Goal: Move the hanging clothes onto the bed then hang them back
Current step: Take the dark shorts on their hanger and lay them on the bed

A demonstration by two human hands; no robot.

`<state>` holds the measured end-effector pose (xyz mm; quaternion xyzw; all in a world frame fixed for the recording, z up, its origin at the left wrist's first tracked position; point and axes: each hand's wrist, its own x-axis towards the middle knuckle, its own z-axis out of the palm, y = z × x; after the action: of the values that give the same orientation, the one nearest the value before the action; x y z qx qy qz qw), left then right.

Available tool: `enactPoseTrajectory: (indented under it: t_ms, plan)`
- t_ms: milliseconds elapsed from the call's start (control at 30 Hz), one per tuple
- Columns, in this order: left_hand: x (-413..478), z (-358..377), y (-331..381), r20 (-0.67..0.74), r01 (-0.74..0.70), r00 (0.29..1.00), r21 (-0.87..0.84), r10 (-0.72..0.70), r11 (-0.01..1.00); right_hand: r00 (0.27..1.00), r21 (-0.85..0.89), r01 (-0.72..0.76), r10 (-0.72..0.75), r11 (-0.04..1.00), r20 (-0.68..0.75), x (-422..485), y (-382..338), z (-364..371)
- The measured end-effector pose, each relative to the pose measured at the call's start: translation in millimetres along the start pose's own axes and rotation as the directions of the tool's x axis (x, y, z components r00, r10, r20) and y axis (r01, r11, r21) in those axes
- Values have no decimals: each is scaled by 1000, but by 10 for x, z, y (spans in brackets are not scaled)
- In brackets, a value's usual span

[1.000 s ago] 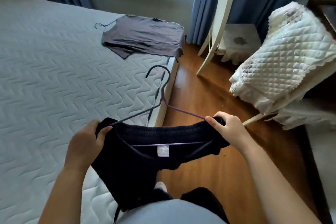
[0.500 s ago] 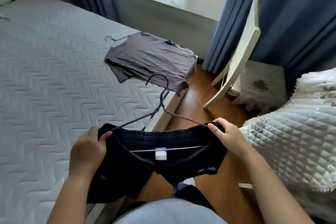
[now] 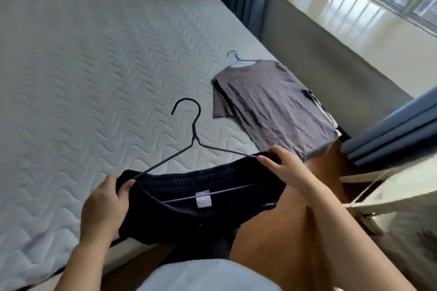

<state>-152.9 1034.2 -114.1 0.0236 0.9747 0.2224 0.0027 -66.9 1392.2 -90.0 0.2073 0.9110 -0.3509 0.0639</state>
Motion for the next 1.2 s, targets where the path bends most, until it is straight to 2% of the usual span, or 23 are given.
enactPoseTrajectory:
  t_ms: [167, 333, 400, 533, 600, 700, 867, 1033, 1200]
  plan:
    - [547, 299, 217, -22, 94, 995, -15, -95, 995, 987, -37, 6, 0, 999, 158, 908, -38, -153]
    - [1139, 545, 218, -39, 159, 987, 4, -158, 987, 927, -82, 4, 27, 997, 374, 1760, -153, -138]
    - [1319, 655, 139, 11, 204, 979, 32, -204, 979, 888, -137, 30, 37, 990, 459, 2001, -177, -69]
    - [1691, 871, -18, 138, 281, 946, 107, -294, 954, 804, -288, 171, 36, 942, 594, 2438, -121, 172]
    - [1883, 968, -56, 214, 327, 913, 125, -347, 937, 804, -314, 175, 49, 933, 593, 2688, -109, 291]
    - [2212, 1112, -61, 343, 367, 858, 114, -383, 923, 852, -315, 118, 67, 942, 519, 3141, -75, 465]
    - [2823, 1471, -163, 484, 265, 813, 188, -324, 946, 887, -350, 97, 78, 932, 454, 3914, 23, 735]
    - [3444, 1870, -299, 469, 297, 805, 211, -362, 932, 893, -399, 151, 49, 904, 448, 4593, 68, 942]
    - [4131, 2302, -485, 371, 352, 843, 165, -389, 921, 924, -390, 121, 39, 913, 380, 5356, -4, 1232]
